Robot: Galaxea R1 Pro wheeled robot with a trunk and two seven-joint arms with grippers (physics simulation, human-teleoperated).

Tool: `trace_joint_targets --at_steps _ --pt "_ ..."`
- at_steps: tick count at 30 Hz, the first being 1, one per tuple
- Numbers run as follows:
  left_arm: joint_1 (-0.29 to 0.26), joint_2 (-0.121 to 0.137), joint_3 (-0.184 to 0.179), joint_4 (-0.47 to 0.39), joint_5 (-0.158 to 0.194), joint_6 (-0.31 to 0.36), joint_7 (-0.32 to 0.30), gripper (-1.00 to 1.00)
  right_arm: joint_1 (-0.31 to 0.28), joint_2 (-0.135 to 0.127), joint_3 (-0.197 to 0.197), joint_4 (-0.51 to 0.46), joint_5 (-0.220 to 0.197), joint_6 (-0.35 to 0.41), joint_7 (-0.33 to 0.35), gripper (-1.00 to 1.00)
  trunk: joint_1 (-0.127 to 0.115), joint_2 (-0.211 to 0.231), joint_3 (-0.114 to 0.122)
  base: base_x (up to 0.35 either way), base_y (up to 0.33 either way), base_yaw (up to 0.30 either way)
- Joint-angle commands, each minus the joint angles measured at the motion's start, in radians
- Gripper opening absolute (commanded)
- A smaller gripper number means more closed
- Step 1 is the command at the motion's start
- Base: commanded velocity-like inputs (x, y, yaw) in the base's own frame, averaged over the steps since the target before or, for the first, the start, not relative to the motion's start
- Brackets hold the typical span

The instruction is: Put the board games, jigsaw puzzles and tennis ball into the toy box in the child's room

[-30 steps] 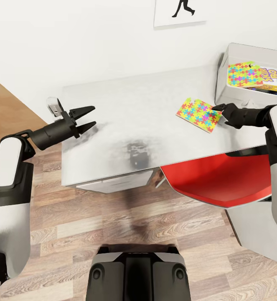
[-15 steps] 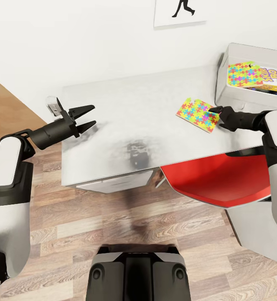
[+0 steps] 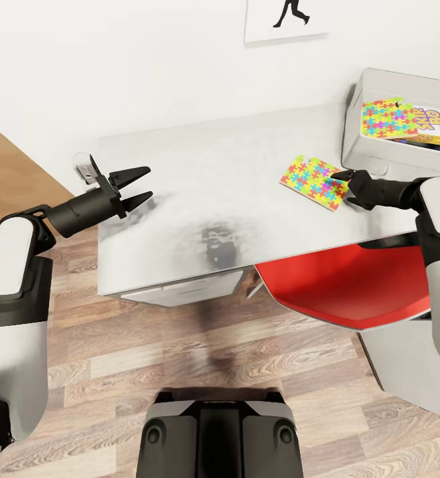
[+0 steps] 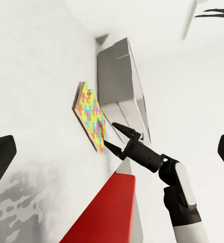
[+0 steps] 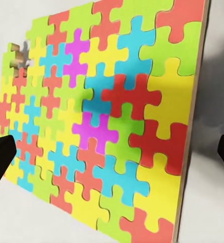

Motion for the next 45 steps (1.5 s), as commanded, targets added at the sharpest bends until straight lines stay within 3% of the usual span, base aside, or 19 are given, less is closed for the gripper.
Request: trace_joint_targets --at_steps 1,30,45 --pt "-0.001 0.0 0.001 0.0 -0.01 0.004 -0.01 1.0 -0.001 0.0 -0.001 -0.001 -0.011 0.003 -0.01 1.0 0.001 -0.002 -0.001 0.0 0.0 0.0" --pt "-0.001 0.0 0.0 0.0 -0.011 0.003 -0.01 1.0 0.0 -0.006 -0.001 0.002 -0.011 -0.031 -0.007 1.0 0.001 -0.002 -0.001 0.0 0.0 0.002" --pt "-0.001 0.0 0.0 0.0 -0.013 0.003 -0.009 1.0 -0.001 -0.006 -0.001 0.001 -0.009 -0.034 -0.008 1.0 0.001 -0.002 -0.001 0.0 0.0 0.101"
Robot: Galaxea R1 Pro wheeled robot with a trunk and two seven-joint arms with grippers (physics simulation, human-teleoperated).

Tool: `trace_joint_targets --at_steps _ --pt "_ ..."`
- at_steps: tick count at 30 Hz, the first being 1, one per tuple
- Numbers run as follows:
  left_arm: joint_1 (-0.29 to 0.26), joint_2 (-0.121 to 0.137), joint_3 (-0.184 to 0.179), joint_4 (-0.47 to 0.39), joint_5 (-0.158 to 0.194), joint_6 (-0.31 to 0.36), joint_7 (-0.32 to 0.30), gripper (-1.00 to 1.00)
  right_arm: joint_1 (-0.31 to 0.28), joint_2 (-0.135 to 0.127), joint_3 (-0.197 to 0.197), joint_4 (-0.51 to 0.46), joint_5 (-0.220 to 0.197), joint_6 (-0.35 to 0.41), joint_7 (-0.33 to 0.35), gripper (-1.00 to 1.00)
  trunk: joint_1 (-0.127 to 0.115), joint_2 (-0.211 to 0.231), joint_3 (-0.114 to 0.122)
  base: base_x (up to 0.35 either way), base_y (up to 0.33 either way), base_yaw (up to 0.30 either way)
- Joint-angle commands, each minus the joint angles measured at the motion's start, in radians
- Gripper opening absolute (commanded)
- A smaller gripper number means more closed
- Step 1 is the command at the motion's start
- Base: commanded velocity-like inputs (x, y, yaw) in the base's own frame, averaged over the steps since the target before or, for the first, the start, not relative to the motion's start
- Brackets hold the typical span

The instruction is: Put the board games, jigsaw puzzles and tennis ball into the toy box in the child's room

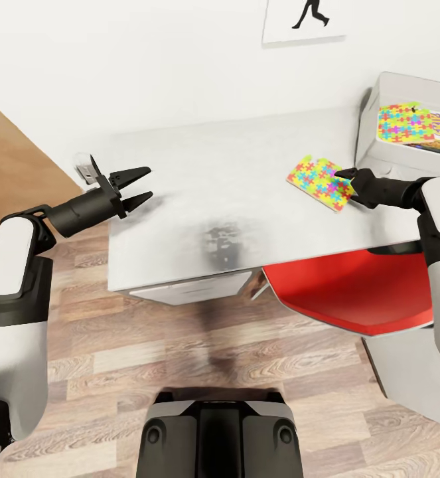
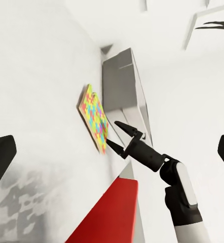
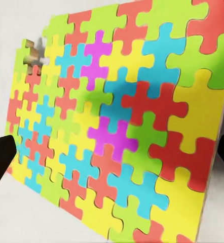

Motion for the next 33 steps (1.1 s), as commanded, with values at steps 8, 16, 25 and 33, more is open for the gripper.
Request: trace_joint_targets --at_steps 8,16,25,33 --pt "-0.001 0.0 0.001 0.0 -0.011 0.004 -0.01 1.0 0.0 -0.001 -0.001 -0.001 -0.01 0.003 -0.01 1.0 0.001 -0.002 -0.001 0.0 0.0 0.058" --pt "-0.001 0.0 0.001 0.0 -0.011 0.004 -0.01 1.0 0.0 -0.001 -0.001 -0.002 -0.009 0.003 -0.01 1.0 0.001 -0.002 -0.001 0.0 0.0 0.086" --pt "-0.001 0.0 0.0 -0.001 -0.012 0.004 -0.01 1.0 0.0 -0.001 -0.001 -0.003 -0.009 0.002 -0.01 1.0 0.001 -0.002 -0.001 0.0 0.0 0.142" --pt "-0.001 0.0 0.0 -0.001 -0.013 0.004 -0.01 1.0 0.0 -0.001 -0.001 -0.007 -0.009 0.002 -0.01 1.0 0.001 -0.002 -0.001 0.0 0.0 0.033"
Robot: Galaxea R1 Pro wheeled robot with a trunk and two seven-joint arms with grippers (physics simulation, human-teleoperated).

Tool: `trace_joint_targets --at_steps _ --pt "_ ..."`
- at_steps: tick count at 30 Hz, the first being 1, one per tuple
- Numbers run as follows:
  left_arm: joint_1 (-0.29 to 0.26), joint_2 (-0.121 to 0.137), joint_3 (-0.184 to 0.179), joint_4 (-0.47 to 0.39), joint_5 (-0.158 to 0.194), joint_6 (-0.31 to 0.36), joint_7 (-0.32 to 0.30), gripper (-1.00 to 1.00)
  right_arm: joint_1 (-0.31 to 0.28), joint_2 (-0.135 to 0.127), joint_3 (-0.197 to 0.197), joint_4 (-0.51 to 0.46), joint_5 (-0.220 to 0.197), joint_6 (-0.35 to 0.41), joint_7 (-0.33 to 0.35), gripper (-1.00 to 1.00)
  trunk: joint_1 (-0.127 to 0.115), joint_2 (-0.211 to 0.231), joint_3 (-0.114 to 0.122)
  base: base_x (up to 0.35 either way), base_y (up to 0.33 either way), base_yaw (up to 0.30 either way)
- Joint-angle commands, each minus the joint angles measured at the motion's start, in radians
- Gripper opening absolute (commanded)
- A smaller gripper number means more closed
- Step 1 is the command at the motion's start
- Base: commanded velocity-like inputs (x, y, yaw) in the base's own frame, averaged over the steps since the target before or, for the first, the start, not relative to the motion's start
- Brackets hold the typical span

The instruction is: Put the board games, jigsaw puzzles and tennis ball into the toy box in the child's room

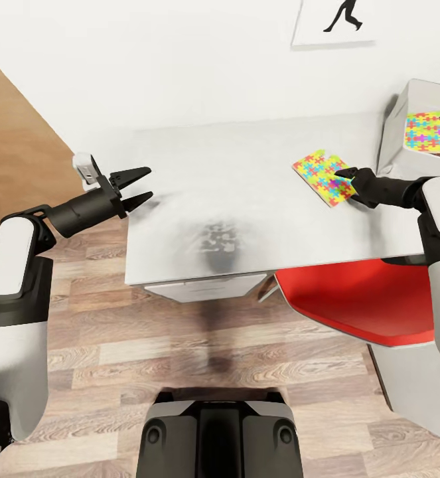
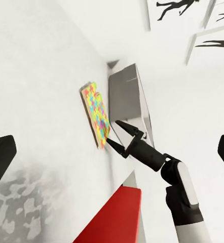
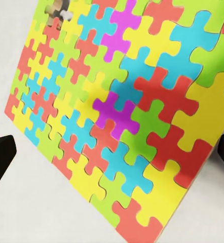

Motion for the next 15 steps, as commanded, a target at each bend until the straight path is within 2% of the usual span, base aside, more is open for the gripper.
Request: trace_joint_targets --at_steps 1,10,15 --pt "-0.001 0.0 0.001 0.0 -0.01 0.004 -0.01 1.0 -0.001 0.0 -0.001 -0.002 -0.011 0.003 -0.01 1.0 0.001 -0.002 -0.001 0.0 0.0 0.015" --pt "-0.001 0.0 0.001 0.0 -0.011 0.004 -0.01 1.0 -0.001 0.0 -0.001 -0.005 -0.011 0.002 -0.01 1.0 0.001 -0.002 -0.001 0.0 0.0 0.012" --pt "-0.001 0.0 0.001 0.0 -0.012 0.004 -0.01 1.0 -0.001 0.0 -0.001 -0.006 -0.011 0.002 -0.011 1.0 0.001 -0.002 -0.001 0.0 0.0 0.122"
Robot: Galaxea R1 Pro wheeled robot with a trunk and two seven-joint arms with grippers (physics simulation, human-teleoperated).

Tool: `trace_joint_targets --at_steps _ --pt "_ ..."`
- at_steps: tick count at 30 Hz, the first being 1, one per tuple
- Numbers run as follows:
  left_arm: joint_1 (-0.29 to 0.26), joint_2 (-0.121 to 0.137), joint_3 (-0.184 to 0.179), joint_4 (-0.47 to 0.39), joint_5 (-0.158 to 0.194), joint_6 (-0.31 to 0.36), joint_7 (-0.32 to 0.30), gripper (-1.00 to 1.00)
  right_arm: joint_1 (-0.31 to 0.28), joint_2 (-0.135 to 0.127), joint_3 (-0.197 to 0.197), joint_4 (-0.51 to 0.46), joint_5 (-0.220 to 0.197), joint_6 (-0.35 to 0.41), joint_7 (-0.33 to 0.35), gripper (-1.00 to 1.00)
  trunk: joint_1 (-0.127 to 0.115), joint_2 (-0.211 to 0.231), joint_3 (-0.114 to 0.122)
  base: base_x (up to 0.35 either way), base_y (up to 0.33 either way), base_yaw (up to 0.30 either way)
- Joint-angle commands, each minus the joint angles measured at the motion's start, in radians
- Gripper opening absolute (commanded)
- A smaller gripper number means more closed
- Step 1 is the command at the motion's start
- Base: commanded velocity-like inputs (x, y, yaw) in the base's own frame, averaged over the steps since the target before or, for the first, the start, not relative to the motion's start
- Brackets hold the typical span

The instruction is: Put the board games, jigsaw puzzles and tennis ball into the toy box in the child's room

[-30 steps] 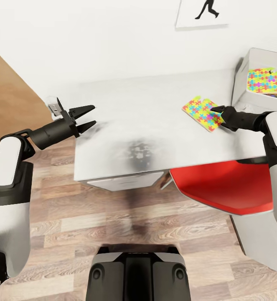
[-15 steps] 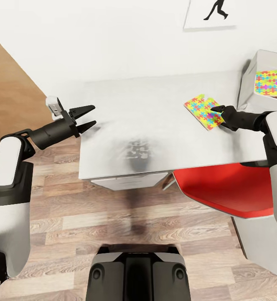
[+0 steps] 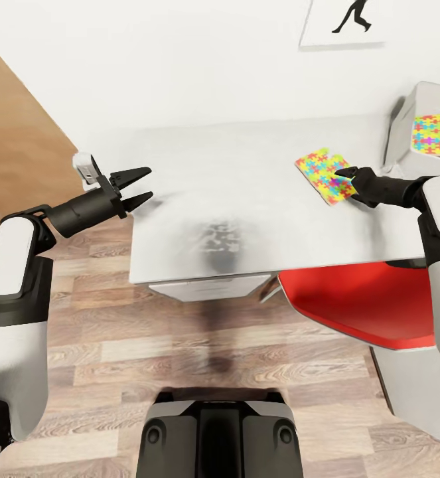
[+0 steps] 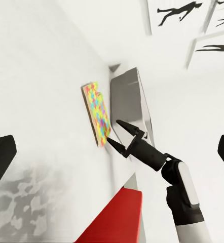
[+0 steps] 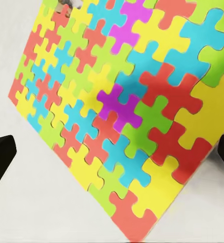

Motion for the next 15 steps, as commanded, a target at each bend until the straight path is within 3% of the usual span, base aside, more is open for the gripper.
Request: trace_joint_targets --at_steps 1,15 --pt "-0.001 0.0 0.001 0.001 -0.011 0.004 -0.01 1.0 0.0 0.0 -0.001 -0.001 -0.011 0.003 -0.01 1.0 0.001 -0.002 -0.001 0.0 0.0 0.187" --pt "-0.001 0.0 0.001 -0.002 -0.013 0.003 -0.01 1.0 0.0 0.0 0.0 -0.002 -0.011 0.003 -0.01 1.0 0.001 -0.002 -0.001 0.0 0.0 0.249"
